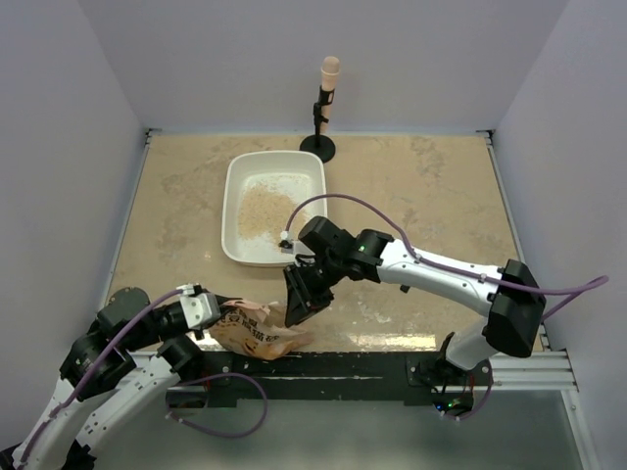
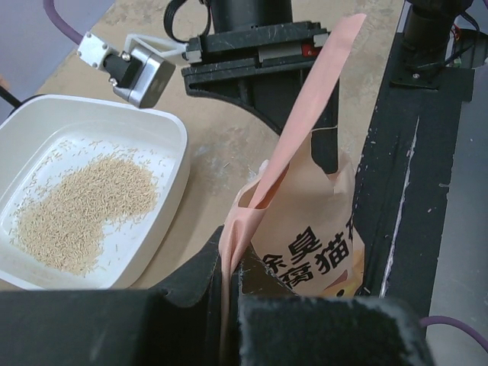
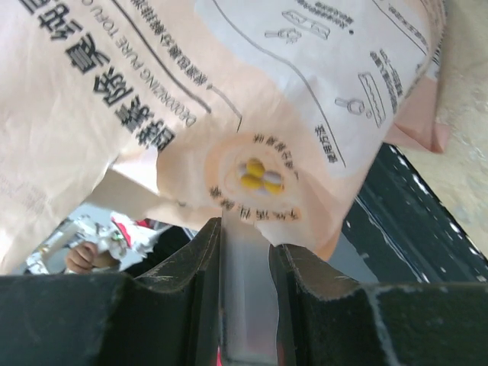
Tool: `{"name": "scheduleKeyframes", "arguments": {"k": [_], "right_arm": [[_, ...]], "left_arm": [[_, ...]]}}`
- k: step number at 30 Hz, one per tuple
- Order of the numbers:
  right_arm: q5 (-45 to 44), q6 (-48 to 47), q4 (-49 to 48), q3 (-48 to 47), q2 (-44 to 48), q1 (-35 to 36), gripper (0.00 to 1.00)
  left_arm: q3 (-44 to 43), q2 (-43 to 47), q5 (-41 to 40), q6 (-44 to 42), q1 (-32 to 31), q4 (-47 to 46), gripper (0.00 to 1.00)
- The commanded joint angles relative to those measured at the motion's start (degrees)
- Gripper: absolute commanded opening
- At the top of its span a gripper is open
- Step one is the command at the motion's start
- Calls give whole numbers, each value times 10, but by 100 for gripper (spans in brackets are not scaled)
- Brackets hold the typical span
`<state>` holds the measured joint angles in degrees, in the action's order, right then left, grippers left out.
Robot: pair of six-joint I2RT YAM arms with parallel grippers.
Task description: Fill the litter box with clean litter
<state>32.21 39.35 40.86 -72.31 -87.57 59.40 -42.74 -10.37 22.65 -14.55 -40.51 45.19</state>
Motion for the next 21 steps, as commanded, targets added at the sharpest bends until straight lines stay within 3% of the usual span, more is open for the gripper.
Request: {"name": "scheduleKeyframes", "arguments": {"k": [1, 14, 21], "right_arm": [[-37, 101, -155, 67, -3, 9, 0], [94, 228, -636, 308, 42, 12, 0], [97, 240, -731, 378, 100, 9, 0]], "left_arm": [[-31, 15, 31, 6, 3, -129, 0], [-31, 18, 34, 9, 2, -135, 0], [-30, 34, 35, 5, 3, -133, 0]]}}
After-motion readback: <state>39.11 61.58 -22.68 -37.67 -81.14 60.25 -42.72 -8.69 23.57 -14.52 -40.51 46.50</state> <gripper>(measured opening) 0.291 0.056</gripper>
